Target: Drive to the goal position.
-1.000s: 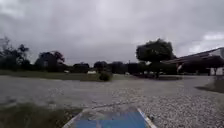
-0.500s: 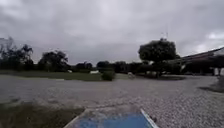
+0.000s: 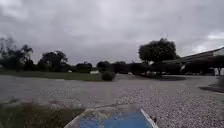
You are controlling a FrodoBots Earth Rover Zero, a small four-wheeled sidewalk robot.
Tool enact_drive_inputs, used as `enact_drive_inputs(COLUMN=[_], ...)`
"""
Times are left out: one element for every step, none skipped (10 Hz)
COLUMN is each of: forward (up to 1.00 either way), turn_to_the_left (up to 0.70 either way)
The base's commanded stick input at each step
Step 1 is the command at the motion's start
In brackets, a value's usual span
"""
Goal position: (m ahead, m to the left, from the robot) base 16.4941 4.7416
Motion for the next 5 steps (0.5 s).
enact_drive_inputs(forward=[0.50, 0.50, 0.50, 0.50, 0.50], turn_to_the_left=[0.00, 0.00, 0.00, 0.00, 0.00])
